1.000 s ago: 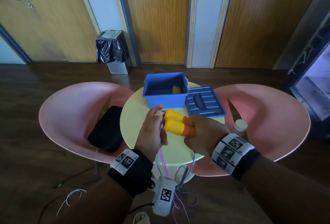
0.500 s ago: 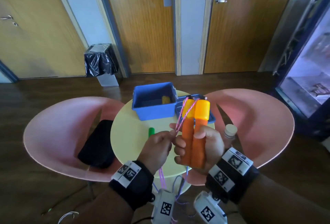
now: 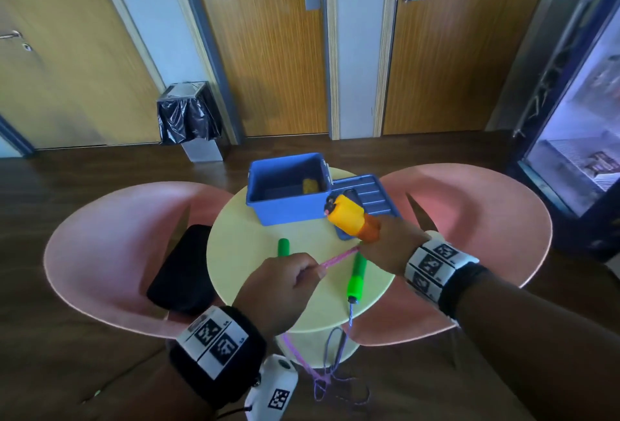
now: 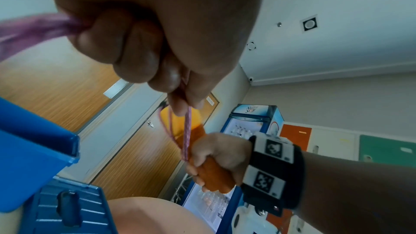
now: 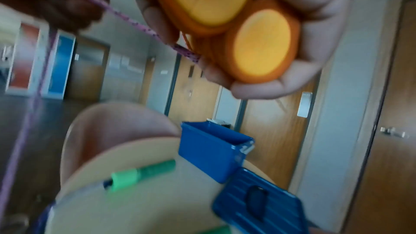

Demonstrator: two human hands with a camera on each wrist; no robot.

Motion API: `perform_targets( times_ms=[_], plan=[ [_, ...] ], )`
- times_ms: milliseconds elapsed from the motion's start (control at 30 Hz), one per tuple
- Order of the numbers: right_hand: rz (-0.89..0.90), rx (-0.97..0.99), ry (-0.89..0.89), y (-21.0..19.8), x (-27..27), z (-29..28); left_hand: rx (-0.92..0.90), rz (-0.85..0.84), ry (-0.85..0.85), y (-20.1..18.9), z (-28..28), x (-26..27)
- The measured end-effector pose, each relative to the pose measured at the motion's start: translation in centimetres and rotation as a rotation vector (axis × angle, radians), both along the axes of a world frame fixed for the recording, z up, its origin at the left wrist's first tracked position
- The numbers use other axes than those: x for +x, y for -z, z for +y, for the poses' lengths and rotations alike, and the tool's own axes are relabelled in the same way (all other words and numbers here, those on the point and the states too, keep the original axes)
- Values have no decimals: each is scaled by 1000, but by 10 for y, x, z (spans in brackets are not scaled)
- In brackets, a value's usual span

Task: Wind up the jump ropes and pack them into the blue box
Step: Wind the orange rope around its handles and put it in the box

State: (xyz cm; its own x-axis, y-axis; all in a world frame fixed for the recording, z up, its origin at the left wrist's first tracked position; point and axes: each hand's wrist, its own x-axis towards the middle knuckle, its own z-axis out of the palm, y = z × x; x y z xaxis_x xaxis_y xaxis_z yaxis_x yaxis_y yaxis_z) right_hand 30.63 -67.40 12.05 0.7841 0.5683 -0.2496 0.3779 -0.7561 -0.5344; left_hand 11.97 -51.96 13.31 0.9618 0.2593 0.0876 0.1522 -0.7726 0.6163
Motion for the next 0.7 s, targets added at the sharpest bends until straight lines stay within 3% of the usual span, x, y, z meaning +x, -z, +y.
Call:
perform_targets(
  times_ms=[100,333,533,700],
  plan=[
    [-212,-226,-25,10,12,3,177,43,60,-7,-4,-3],
    [-338,-477,-140,-8,-24,21,458,92,152,-25,-10,3],
    [-441,-599,-490,-20,-64,17,513,143,216,-38,22,19],
    [-474,-519,-640,-38,-105,5,332,269,301,-37,45,21]
  ],
)
